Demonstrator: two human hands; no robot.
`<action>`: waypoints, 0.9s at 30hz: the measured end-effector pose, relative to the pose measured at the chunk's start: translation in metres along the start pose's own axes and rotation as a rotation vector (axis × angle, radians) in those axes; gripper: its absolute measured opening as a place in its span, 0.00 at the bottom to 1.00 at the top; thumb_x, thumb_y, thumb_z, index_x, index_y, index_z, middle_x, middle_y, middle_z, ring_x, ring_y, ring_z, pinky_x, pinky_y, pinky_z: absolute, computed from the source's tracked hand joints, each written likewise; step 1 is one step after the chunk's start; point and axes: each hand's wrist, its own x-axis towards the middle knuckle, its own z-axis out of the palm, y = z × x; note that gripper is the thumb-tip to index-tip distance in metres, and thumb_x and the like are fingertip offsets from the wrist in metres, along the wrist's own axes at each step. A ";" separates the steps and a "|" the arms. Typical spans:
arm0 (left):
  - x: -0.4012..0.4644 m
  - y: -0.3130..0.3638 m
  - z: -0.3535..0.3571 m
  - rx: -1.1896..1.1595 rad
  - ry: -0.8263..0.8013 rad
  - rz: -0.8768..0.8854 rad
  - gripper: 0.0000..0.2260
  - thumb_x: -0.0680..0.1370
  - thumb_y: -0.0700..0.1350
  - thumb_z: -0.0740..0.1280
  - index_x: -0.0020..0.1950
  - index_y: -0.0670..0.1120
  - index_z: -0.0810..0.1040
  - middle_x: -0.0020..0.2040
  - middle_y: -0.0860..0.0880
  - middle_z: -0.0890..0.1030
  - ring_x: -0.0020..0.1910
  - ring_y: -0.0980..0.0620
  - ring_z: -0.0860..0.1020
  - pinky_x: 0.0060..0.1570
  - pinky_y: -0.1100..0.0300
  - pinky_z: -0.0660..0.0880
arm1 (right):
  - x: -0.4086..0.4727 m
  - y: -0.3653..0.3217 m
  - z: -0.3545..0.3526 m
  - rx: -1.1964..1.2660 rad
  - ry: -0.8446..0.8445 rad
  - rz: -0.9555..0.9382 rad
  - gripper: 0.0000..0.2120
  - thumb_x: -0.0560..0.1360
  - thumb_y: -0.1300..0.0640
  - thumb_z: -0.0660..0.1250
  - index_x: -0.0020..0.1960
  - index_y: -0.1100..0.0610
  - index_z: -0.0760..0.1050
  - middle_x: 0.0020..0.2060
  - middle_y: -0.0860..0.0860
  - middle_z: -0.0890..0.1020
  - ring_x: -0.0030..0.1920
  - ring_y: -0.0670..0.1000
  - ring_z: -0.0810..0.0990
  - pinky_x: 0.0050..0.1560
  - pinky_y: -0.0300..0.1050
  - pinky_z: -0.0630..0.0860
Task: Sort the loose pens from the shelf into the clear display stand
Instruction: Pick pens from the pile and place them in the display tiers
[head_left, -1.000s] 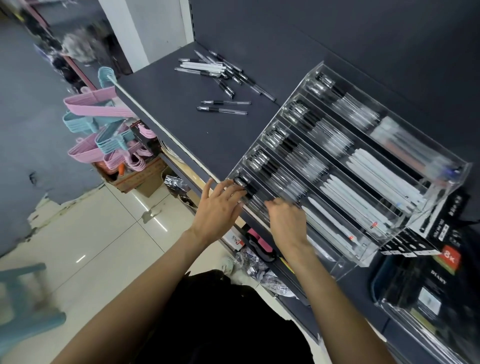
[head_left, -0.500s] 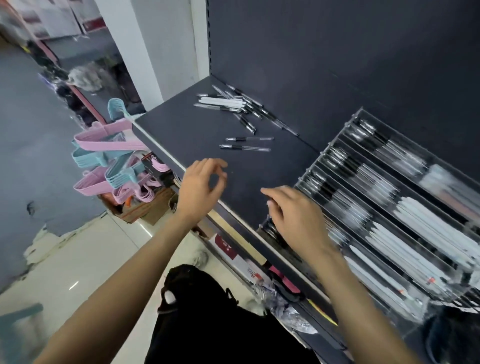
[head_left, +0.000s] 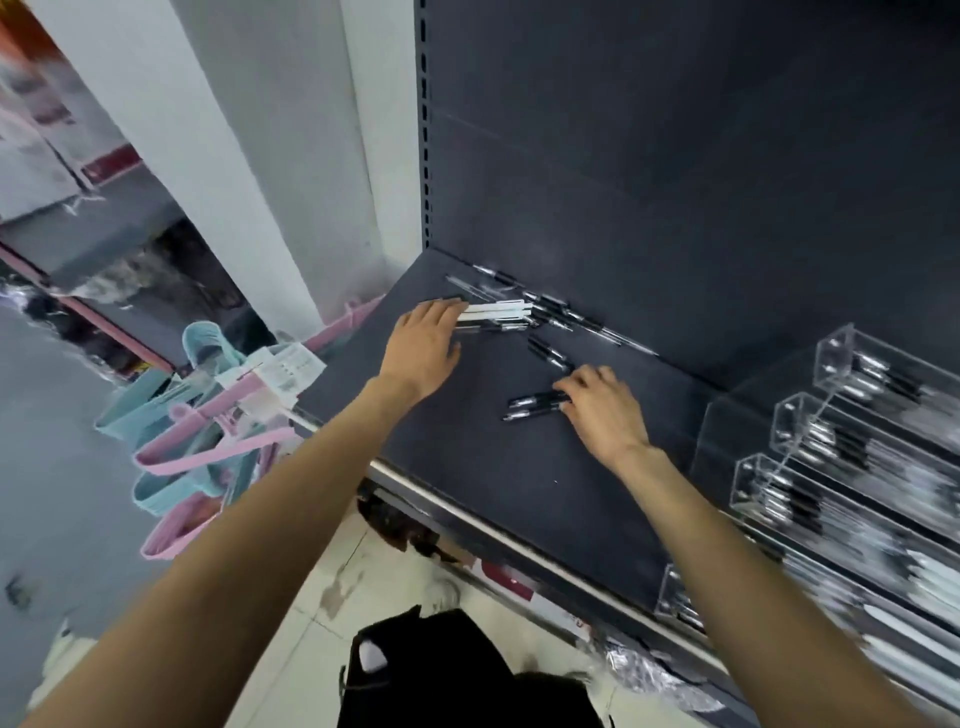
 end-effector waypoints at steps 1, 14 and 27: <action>0.009 -0.003 0.002 0.038 -0.028 0.032 0.24 0.79 0.44 0.61 0.75 0.46 0.62 0.72 0.48 0.67 0.71 0.46 0.64 0.68 0.52 0.59 | 0.001 -0.001 0.000 -0.021 0.000 -0.007 0.16 0.80 0.55 0.59 0.66 0.53 0.70 0.61 0.52 0.73 0.64 0.55 0.66 0.63 0.48 0.65; 0.028 0.005 0.015 0.458 -0.185 0.182 0.14 0.83 0.48 0.52 0.64 0.42 0.66 0.62 0.43 0.70 0.61 0.44 0.67 0.62 0.52 0.64 | -0.003 -0.014 -0.001 -0.124 -0.045 -0.088 0.10 0.77 0.62 0.62 0.58 0.58 0.70 0.55 0.53 0.74 0.56 0.53 0.71 0.56 0.45 0.69; -0.064 0.067 -0.037 -1.851 -0.325 -0.430 0.14 0.83 0.45 0.55 0.64 0.44 0.75 0.61 0.49 0.80 0.59 0.50 0.79 0.51 0.58 0.79 | -0.049 -0.068 -0.056 1.611 0.233 0.360 0.05 0.79 0.63 0.61 0.51 0.56 0.74 0.42 0.54 0.84 0.41 0.51 0.84 0.42 0.41 0.80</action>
